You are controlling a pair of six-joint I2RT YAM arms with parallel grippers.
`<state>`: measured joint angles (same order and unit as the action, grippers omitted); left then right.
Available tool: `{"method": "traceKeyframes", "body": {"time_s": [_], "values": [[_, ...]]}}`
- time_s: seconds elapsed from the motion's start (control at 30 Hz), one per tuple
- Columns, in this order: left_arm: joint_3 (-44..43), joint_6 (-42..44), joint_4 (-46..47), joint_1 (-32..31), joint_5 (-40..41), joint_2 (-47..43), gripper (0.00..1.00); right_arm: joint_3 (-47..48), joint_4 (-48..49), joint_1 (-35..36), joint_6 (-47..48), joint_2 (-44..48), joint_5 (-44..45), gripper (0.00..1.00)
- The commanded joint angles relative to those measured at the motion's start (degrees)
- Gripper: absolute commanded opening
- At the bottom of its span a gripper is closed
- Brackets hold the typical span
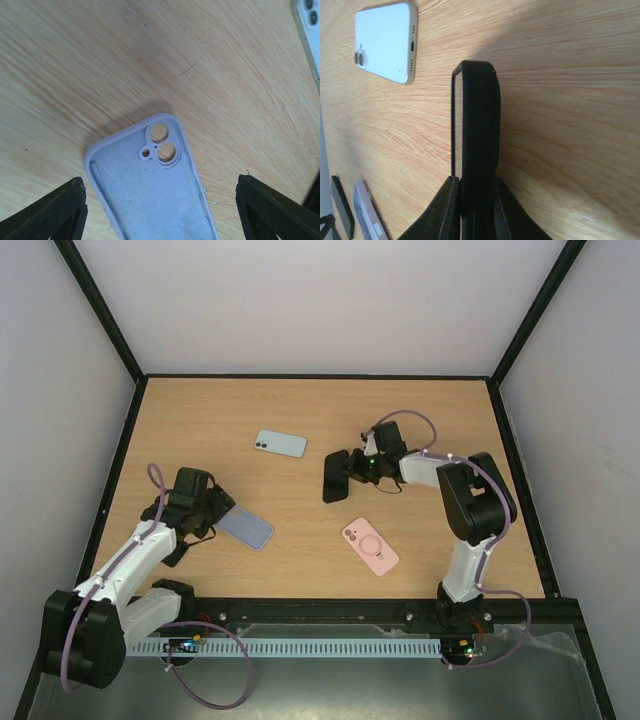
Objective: Put the phone into the phone case
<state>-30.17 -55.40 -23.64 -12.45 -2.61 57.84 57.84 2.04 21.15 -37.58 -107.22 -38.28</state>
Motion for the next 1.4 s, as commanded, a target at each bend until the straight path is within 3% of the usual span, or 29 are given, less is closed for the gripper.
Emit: {"method": "traceKeyframes", "body": {"time_s": [0.0, 0.53, 0.73, 0.97, 1.2, 1.37], "values": [[1.21, -3.7, -3.66, 0.32, 1.54, -0.15, 0.8, 1.8, -4.14, -2.57, 3.4, -2.71, 7.8, 0.15], [4.78, -8.11, -0.97, 0.37, 1.55, 1.59, 0.68, 5.08, -9.06, -2.62, 4.27, -4.75, 17.41, 0.26], [6.2, -8.34, 2.79, 0.24, 0.07, 3.72, 0.64, 3.78, -9.43, -2.69, 3.38, -1.96, 19.03, 0.45], [6.29, -6.64, 8.33, -0.18, -0.64, 7.27, 0.52, 3.99, -8.82, -1.8, 3.65, 1.29, 19.09, 0.66], [4.69, -3.31, 15.92, -2.08, -1.94, 12.12, 0.49, 5.9, -7.33, -0.28, 5.36, 1.41, 17.66, 0.87], [4.13, -1.47, 20.66, -2.08, -7.45, 13.06, 0.5, 9.56, -7.82, 2.03, 7.32, 1.02, 18.24, 0.92]]}}
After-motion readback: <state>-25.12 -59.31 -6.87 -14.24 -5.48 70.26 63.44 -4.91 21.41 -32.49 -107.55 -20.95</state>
